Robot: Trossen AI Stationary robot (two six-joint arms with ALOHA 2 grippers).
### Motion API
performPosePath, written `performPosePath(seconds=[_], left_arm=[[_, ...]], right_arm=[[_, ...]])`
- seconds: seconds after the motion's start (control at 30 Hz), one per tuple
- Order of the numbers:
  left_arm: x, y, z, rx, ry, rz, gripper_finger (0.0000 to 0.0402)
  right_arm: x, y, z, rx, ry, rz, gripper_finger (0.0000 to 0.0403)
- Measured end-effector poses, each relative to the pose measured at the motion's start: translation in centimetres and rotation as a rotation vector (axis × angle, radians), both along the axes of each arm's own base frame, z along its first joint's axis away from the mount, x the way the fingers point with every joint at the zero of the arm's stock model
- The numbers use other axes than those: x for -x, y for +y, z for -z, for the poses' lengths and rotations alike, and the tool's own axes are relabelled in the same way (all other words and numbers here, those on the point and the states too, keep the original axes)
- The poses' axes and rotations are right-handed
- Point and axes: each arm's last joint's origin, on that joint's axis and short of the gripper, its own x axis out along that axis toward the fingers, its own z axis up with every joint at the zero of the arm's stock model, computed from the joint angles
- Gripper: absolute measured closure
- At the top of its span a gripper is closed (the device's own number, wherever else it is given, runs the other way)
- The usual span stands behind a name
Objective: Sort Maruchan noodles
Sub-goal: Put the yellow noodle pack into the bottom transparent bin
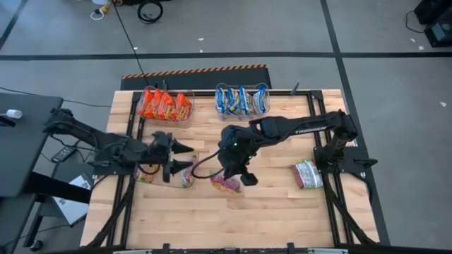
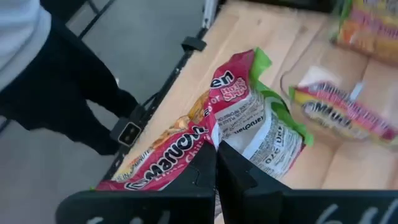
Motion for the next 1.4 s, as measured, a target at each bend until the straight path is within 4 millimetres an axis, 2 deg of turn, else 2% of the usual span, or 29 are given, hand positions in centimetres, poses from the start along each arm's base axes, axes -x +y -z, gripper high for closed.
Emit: performPosePath(seconds=[0.2,0.43,0.57,0.73,0.83,1.03,1.1,1.23,1.4], left_arm=[[-1.0,-1.5,-0.4,0.008,-0.092,0.069,0.0099],[-2.4,-2.3,-0.3,-0.148,-0.161,0.085,0.0102],[-3.1,-2.9,0.3,-0.315,-0.149,0.159,0.0102],[-4.1,-2.6,1.7,-0.381,-0.066,0.213,0.0102],[-4.0,-2.2,2.2,-0.394,-0.009,0.214,0.0102],[-2.5,0.0,1.0,-0.415,0.005,0.167,0.0102],[-2.5,0.8,0.0,-0.383,-0.078,0.173,0.0102],[-3.2,1.9,-2.1,-0.259,-0.351,0.322,0.0102],[-4.3,3.0,-3.4,-0.157,-0.588,0.382,0.0102]], right_arm=[[0.8,-0.5,-2.9,0.055,-0.094,-0.119,0.0397],[0.9,-0.6,-4.4,0.026,-0.161,-0.172,0.0396],[0.8,-1.2,-4.3,0.005,-0.115,-0.086,0.0396],[0.1,-2.1,-4.9,-0.029,-0.132,0.066,0.0396],[0.2,-2.4,-6.2,-0.085,-0.194,0.138,0.0396],[0.8,-2.4,-9.5,-0.213,-0.36,0.204,0.0396],[0.7,-2.5,-10.3,-0.213,-0.441,0.231,0.0396],[0.4,-2.6,-12.3,-0.213,-0.664,0.242,0.0396],[0.4,-2.6,-13.8,-0.222,-0.841,0.22,0.0396]])
